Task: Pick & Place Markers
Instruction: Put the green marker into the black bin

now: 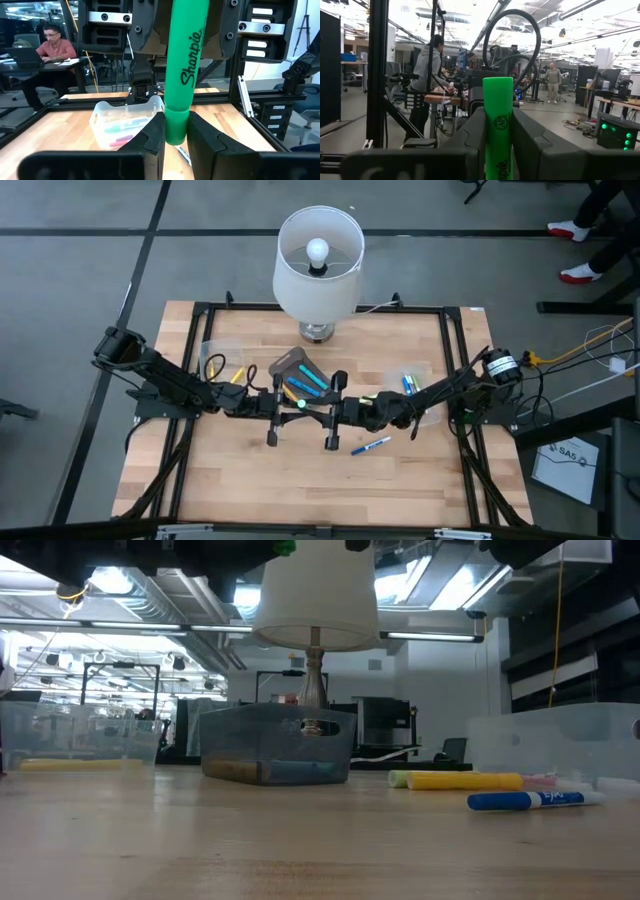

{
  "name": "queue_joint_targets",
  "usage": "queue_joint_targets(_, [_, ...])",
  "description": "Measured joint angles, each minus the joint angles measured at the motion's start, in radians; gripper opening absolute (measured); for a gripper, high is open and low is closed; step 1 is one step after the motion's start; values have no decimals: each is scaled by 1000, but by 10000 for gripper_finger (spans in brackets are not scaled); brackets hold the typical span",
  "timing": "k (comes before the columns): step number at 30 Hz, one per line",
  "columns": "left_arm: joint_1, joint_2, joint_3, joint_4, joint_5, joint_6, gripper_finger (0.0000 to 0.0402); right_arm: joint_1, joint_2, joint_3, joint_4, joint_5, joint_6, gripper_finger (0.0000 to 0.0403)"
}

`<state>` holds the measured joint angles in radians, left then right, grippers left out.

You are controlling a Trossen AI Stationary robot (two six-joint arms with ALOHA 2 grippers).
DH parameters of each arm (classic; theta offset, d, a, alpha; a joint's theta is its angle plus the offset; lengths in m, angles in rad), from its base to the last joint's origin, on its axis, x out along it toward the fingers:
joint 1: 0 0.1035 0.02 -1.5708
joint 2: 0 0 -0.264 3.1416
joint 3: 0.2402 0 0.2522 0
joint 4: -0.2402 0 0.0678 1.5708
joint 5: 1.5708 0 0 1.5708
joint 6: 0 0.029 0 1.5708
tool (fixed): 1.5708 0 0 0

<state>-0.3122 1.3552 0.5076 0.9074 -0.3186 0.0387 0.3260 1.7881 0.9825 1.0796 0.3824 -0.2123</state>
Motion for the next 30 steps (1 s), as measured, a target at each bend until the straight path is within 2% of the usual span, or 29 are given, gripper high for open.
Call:
queue_joint_targets(5, [0,-2,0,-28,-2,-10,82,0,1,-2,1,0,-1,68])
queue_joint_targets(17, [0,-26,8,-40,-20,-26,198,0,7,-10,-20,3,-1,68])
queue_joint_targets(22, [0,-34,8,-75,-4,-34,216,1,7,-10,-20,-2,-4,68])
queue_joint_targets(30, [0,-66,7,-220,-5,-86,235,1,7,-10,-4,-3,-5,68])
